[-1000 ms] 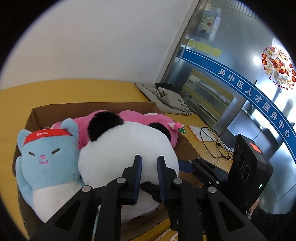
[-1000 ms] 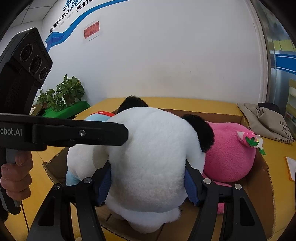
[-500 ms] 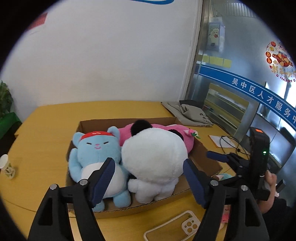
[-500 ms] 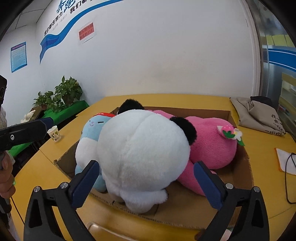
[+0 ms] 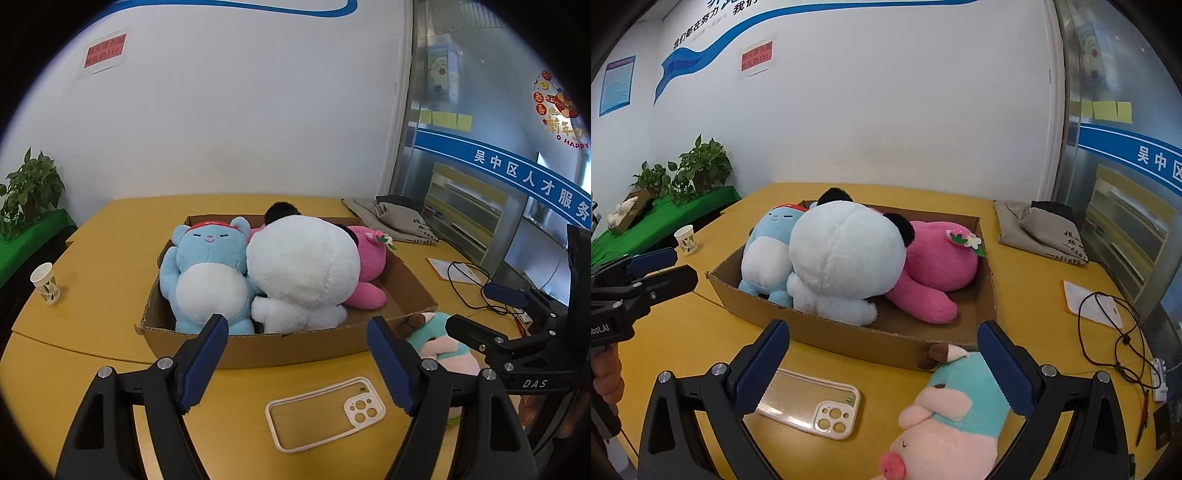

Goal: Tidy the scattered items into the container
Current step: 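Move both tools to the pink pig plush with the teal hat, then close both grippers on the pink pig plush, then lift the pig plush with both grippers and carry it over the box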

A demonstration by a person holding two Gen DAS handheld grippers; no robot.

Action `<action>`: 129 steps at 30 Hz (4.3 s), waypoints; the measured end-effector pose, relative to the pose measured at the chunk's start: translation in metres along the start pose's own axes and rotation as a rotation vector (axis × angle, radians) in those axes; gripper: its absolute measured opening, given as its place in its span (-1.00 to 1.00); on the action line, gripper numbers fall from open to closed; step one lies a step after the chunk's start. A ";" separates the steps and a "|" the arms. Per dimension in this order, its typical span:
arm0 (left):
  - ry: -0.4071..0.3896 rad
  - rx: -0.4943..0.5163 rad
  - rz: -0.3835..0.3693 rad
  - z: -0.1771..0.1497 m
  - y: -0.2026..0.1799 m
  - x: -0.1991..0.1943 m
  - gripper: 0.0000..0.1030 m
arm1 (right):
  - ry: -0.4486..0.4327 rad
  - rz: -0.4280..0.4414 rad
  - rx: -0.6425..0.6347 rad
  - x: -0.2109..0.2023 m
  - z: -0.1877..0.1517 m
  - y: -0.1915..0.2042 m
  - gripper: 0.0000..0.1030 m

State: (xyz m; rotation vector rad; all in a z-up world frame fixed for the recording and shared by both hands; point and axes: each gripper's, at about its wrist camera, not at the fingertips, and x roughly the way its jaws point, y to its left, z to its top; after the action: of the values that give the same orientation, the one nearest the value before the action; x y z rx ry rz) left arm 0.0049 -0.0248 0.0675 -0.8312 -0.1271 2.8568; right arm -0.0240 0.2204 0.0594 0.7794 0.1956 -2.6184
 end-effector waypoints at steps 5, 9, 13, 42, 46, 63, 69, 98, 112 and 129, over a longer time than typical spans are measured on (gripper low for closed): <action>0.016 -0.001 -0.006 -0.007 -0.006 -0.004 0.50 | 0.007 -0.008 0.004 -0.011 -0.007 0.001 1.00; 0.015 -0.006 -0.006 -0.008 -0.007 -0.006 0.50 | 0.009 -0.006 0.016 -0.014 -0.008 0.000 1.00; 0.019 -0.023 -0.010 -0.010 -0.005 -0.006 0.50 | 0.020 -0.006 0.022 -0.013 -0.010 -0.001 1.00; 0.176 -0.090 -0.122 -0.036 -0.001 0.046 0.50 | 0.328 0.069 0.101 0.059 -0.107 -0.044 0.66; 0.215 -0.098 -0.186 -0.038 -0.016 0.059 0.50 | 0.322 0.152 -0.008 0.049 -0.113 -0.006 0.66; 0.348 -0.099 -0.215 -0.063 -0.042 0.095 0.12 | 0.264 0.266 -0.231 0.028 -0.131 0.067 0.67; 0.366 -0.146 -0.242 -0.060 -0.035 0.093 -0.14 | 0.252 0.284 -0.207 0.023 -0.134 0.067 0.62; 0.031 0.102 -0.290 0.121 -0.074 0.061 -0.29 | -0.051 0.263 -0.174 -0.005 0.019 0.009 0.58; 0.088 0.178 -0.329 0.179 -0.085 0.180 -0.29 | -0.088 0.205 -0.110 0.072 0.087 -0.062 0.58; 0.271 0.182 -0.334 0.120 -0.085 0.265 -0.21 | 0.069 0.187 -0.062 0.148 0.013 -0.085 0.68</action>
State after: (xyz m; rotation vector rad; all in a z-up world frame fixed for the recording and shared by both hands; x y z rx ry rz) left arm -0.2685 0.1023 0.0401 -1.0379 0.0268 2.3818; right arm -0.1791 0.2452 -0.0094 0.8255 0.2118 -2.4010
